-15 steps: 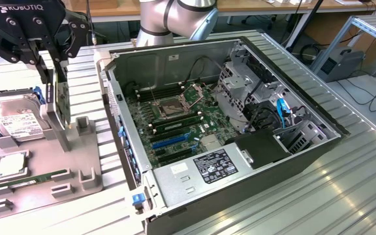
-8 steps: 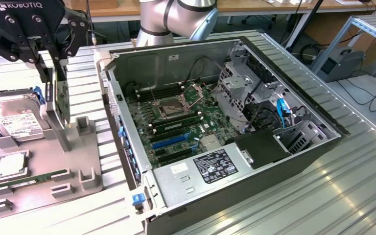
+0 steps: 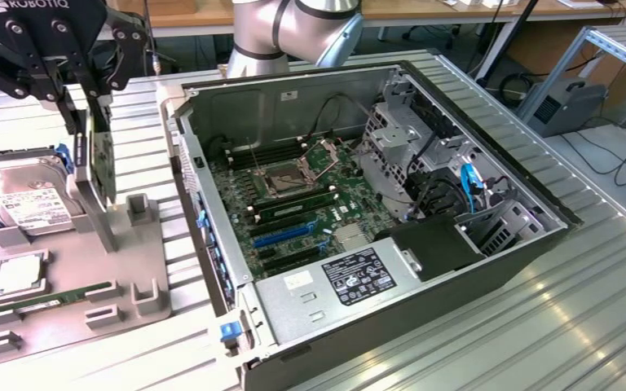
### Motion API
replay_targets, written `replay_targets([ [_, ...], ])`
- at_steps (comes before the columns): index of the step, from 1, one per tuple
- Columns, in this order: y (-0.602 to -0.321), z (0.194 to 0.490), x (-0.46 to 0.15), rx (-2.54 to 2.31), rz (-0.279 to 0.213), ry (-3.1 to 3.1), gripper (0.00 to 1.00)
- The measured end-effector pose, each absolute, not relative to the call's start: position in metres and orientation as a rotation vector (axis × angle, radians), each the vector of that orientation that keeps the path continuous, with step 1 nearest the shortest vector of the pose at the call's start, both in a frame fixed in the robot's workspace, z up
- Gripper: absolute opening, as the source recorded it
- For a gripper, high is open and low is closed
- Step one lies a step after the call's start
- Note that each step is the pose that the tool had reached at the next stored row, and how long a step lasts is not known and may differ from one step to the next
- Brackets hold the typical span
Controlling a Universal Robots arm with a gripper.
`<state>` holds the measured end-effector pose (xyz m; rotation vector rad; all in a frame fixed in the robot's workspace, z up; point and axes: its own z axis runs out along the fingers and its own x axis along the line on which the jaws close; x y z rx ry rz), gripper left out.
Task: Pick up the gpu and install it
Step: 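Pick up the gpu and move the gpu toward the slot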
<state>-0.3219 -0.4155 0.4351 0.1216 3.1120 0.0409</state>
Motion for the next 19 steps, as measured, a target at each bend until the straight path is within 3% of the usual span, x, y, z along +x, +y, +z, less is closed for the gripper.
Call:
replay_targets([
  [19,-0.4155,0.4384,-0.3176,0.122,0.040,3.112,0.27],
])
